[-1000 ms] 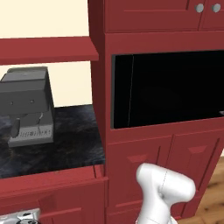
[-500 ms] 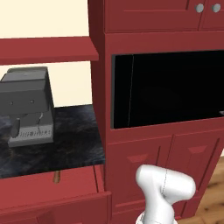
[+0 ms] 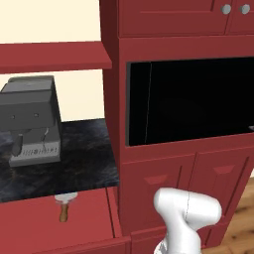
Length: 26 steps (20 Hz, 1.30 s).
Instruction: Take the pizza cutter from the drawer on the left and place it on the dining counter for cutting.
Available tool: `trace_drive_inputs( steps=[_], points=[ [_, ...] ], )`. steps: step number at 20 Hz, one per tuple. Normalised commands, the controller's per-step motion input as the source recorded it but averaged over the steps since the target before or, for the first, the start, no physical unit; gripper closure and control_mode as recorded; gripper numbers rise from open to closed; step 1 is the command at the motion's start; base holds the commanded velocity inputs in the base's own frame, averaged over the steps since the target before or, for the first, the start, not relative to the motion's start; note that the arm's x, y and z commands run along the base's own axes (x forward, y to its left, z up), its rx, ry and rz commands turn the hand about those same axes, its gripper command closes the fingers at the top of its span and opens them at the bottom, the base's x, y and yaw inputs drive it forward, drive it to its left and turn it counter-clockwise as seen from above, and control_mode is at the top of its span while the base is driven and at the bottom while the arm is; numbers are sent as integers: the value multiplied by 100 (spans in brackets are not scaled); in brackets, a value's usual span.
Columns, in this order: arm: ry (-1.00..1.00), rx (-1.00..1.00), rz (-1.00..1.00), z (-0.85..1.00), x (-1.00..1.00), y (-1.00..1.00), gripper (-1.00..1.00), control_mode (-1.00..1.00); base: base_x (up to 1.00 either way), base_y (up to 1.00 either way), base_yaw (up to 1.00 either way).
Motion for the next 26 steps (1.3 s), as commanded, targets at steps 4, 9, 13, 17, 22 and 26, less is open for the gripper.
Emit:
trace_drive_inputs(
  steps=[4,9,13,17,22,26],
  points=[
    [9,0,0,-15,-74,4,100,-100,0,0,0],
    [10,0,0,-15,-69,5,100,-100,0,0,0],
    [9,0,0,-15,-70,4,100,-100,0,0,0],
    [9,0,0,-15,-70,5,100,-100,0,0,0],
    [9,0,0,-12,-63,5,100,-100,0,0,0],
    [9,0,0,-12,-58,4,100,-100,0,0,0]
  ],
)
